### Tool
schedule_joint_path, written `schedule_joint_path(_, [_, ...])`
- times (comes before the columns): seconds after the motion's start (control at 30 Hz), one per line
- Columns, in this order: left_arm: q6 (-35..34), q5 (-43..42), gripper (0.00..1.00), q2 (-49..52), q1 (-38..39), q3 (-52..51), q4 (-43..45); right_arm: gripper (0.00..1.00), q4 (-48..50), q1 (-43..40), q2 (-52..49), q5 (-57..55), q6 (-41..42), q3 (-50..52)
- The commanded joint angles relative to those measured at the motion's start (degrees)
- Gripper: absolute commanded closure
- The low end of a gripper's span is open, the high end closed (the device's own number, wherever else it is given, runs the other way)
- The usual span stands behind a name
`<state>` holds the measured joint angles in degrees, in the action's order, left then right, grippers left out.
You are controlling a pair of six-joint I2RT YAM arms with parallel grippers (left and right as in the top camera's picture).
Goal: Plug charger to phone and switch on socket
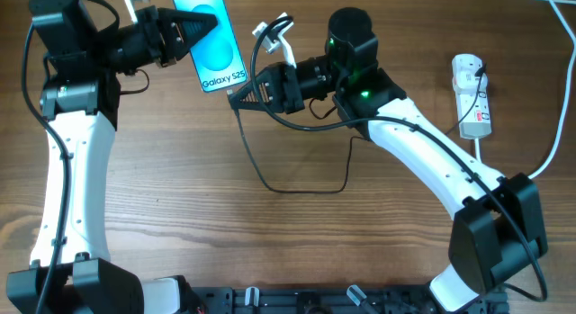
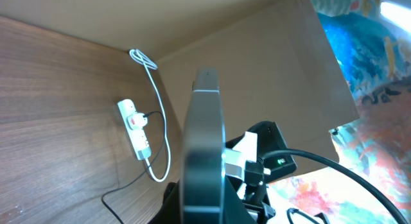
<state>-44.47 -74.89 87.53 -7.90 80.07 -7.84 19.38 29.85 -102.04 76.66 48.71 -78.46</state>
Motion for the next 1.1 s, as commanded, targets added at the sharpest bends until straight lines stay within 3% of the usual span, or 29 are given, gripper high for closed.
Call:
schedule_joint_path(0.0, [-2.95, -1.97, 0.96, -0.52, -0.26, 0.52, 2.84, 0.96, 0.35, -1.95, 0.04, 0.17, 0.96, -0.81])
schedule_joint_path(0.27, [-5.68, -2.43, 0.96, -0.52, -0.22, 0.52, 6.36, 0.96, 6.69, -2.21, 0.04, 1.22, 5.38, -0.81])
schedule_joint_path(1.07, [-5.25, -2.89, 0.96, -0.52, -0.2, 0.5, 4.55, 0.96, 5.68, 0.52, 0.02, 0.68, 3.78, -0.7])
